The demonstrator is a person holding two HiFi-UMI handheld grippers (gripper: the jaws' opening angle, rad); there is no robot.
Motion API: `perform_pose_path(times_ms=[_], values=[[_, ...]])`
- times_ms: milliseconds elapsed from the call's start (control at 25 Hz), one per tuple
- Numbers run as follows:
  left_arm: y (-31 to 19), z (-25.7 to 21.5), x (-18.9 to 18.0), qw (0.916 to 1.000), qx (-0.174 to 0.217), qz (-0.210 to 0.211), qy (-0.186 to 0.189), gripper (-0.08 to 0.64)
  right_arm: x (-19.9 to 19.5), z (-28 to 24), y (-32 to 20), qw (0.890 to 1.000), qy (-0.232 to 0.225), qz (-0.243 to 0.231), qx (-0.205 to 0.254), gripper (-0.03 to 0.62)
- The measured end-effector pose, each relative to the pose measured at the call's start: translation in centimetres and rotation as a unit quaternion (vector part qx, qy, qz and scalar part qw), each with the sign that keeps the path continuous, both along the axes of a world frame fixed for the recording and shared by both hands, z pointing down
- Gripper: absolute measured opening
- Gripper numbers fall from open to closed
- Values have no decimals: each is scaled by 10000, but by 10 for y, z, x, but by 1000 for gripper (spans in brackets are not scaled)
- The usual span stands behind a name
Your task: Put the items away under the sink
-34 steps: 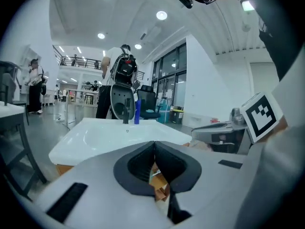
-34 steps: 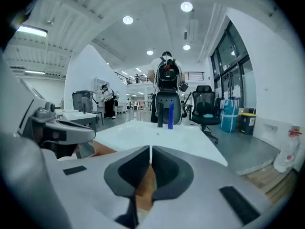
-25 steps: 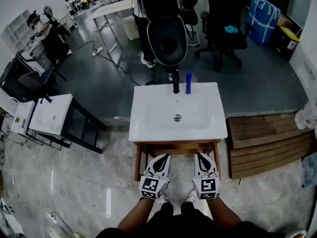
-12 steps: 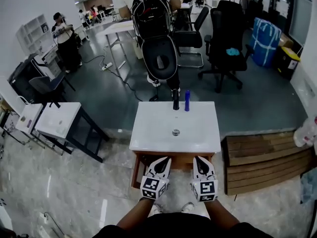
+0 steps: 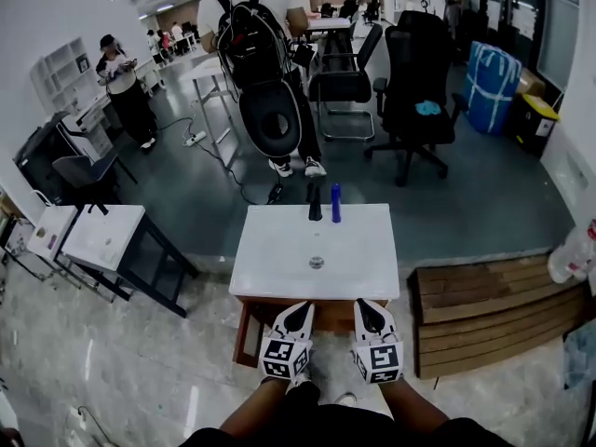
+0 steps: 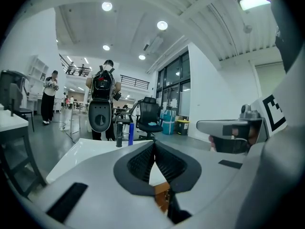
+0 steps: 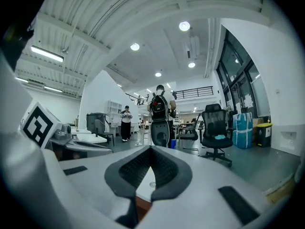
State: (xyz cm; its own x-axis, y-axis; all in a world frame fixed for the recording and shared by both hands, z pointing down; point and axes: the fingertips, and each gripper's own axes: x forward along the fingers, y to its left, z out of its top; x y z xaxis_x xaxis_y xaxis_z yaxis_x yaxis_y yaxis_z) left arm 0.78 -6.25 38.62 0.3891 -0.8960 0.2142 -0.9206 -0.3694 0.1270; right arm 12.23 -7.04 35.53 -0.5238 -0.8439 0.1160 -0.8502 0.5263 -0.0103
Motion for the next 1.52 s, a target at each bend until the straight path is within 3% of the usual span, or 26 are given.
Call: perform_pose_path(times_ms=[560,1040,1520], values=[[-126,9,-6,9995,53,151,-253,21,-7,11,-109,9995,248,187,-43,20],[-239,35,-1,9976,-38,601,-328,21,-24,42,-195,9960,510,524,-518,20],[-288,69,1,9972,-331,615,-283,21,-32,77,-237,9917,666,689,-863,20]])
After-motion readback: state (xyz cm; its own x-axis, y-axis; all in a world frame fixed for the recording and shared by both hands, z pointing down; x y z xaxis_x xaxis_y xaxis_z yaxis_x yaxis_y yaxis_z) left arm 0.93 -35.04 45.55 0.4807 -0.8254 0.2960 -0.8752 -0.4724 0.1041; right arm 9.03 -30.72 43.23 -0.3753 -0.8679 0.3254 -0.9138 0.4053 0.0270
